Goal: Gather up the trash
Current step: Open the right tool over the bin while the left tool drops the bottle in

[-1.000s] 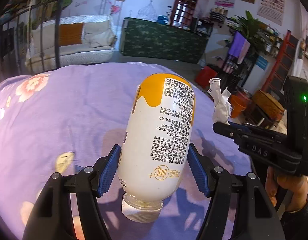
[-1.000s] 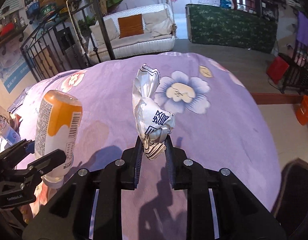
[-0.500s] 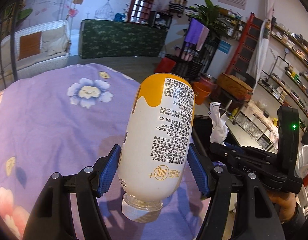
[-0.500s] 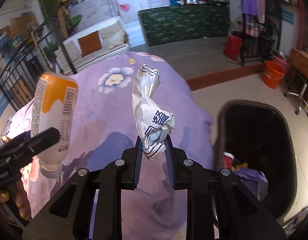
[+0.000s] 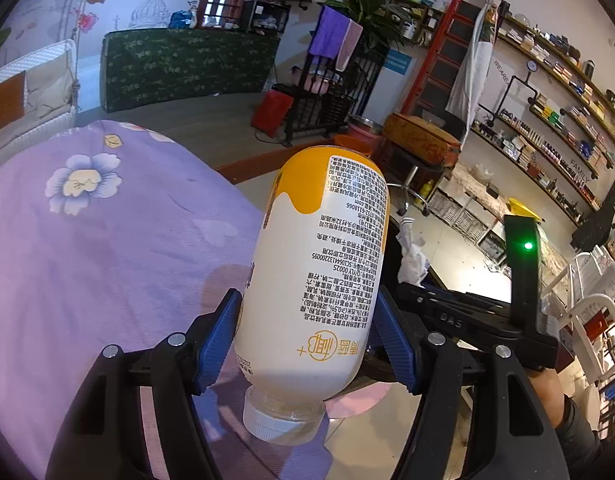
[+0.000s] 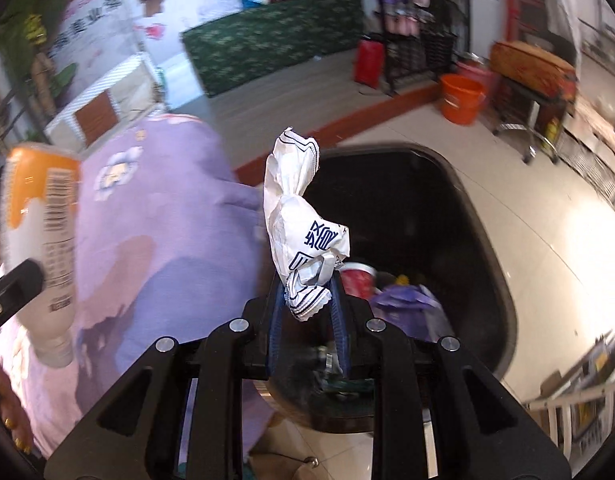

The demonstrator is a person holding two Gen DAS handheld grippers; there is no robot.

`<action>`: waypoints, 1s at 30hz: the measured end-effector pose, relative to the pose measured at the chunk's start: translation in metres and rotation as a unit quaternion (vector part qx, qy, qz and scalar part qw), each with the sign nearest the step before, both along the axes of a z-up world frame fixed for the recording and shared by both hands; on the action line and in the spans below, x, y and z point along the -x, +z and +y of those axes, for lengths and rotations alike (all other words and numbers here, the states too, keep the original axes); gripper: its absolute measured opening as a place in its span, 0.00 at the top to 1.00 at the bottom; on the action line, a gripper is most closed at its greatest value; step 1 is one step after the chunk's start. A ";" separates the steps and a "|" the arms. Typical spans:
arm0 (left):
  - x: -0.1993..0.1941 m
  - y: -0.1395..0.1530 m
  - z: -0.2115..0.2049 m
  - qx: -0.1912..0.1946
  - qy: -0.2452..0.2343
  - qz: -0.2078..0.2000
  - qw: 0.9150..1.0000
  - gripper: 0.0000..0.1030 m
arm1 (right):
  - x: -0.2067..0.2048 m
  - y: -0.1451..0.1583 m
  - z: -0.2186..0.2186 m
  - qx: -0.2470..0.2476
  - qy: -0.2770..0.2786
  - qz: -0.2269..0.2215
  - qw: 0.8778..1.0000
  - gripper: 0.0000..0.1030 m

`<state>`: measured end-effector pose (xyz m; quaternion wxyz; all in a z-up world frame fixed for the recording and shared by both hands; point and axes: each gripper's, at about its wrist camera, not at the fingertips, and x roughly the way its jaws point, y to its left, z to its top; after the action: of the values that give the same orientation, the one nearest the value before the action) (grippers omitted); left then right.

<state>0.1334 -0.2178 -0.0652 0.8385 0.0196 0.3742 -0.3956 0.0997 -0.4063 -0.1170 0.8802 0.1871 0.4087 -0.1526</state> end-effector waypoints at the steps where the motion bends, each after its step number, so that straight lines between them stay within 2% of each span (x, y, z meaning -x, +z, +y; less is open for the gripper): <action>1: 0.001 -0.001 -0.004 -0.002 -0.004 0.000 1.000 0.37 | 0.000 -0.005 -0.005 -0.006 -0.007 0.005 1.000 0.78; 7: 0.003 -0.007 -0.021 -0.011 -0.017 0.006 1.000 0.37 | 0.001 -0.029 -0.027 -0.027 -0.031 0.024 0.999 0.78; 9: 0.004 -0.009 -0.024 -0.014 -0.019 0.009 1.000 0.37 | 0.001 -0.034 -0.030 -0.036 -0.032 0.022 0.999 0.73; 11: 0.003 -0.011 -0.025 -0.015 -0.020 0.015 1.000 0.37 | 0.001 -0.039 -0.034 -0.043 -0.040 0.021 0.998 0.56; 13: 0.002 -0.013 -0.027 -0.017 -0.022 0.018 0.999 0.37 | 0.004 -0.040 -0.036 -0.044 -0.050 0.017 0.998 0.43; 14: 0.004 -0.013 -0.030 -0.019 -0.023 0.019 0.999 0.37 | 0.005 -0.039 -0.036 -0.043 -0.053 0.015 0.998 0.42; 21: 0.004 -0.016 -0.053 -0.022 -0.047 0.028 0.998 0.37 | 0.022 -0.018 -0.040 -0.015 -0.072 -0.013 0.997 0.40; 23: 0.004 -0.016 -0.063 -0.023 -0.056 0.031 0.998 0.37 | 0.026 -0.010 -0.042 -0.004 -0.079 -0.022 0.997 0.30; 24: 0.003 -0.016 -0.068 -0.023 -0.060 0.033 0.997 0.37 | 0.030 -0.006 -0.043 0.001 -0.083 -0.029 0.996 0.29; 30: 0.000 -0.019 -0.101 -0.028 -0.086 0.052 0.995 0.37 | 0.052 0.017 -0.055 0.039 -0.115 -0.055 0.991 0.28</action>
<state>0.1336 -0.3183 -0.0838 0.7800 0.0546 0.4248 -0.4563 0.0477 -0.4610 -0.0998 0.8846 0.2060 0.3294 -0.2581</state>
